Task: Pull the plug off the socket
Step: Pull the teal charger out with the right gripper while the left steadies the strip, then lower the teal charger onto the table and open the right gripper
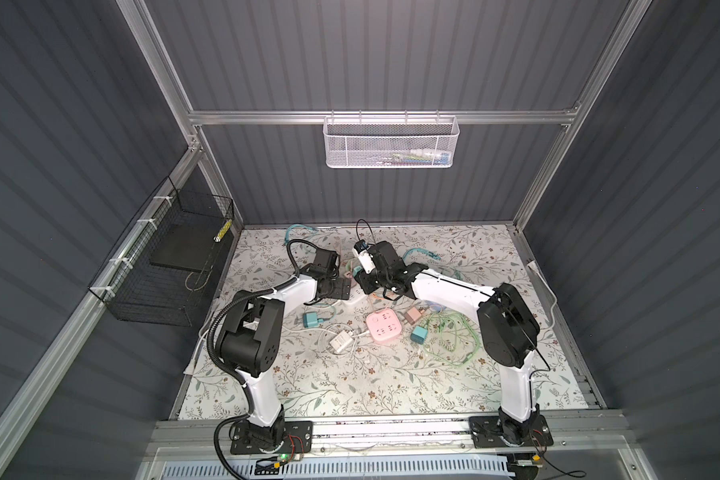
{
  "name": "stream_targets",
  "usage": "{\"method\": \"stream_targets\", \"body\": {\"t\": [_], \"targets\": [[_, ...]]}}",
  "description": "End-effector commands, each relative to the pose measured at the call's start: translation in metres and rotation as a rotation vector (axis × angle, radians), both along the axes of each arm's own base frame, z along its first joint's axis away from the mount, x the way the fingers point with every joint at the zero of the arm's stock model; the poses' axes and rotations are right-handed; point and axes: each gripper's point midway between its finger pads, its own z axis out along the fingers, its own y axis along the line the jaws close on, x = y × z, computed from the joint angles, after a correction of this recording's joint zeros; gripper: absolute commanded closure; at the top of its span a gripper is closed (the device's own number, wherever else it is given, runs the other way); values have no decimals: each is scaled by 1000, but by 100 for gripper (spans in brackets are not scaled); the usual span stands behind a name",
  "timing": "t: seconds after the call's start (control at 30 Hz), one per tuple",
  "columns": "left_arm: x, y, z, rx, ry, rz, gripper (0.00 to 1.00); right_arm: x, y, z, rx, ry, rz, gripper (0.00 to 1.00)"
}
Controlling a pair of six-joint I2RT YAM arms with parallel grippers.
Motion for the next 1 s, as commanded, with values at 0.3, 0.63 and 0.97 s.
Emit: {"method": "stream_targets", "body": {"t": [0.3,0.63,0.97], "targets": [[-39,12,-13,32,103,-41,0,7,-55,-34,-66,198,-68,83],[-37,-2,3,-58,57,-61,0,1,-55,-59,-59,339,-52,79],[-43,-7,9,-112,38,-67,0,5,-58,-67,-32,404,-47,76]]}}
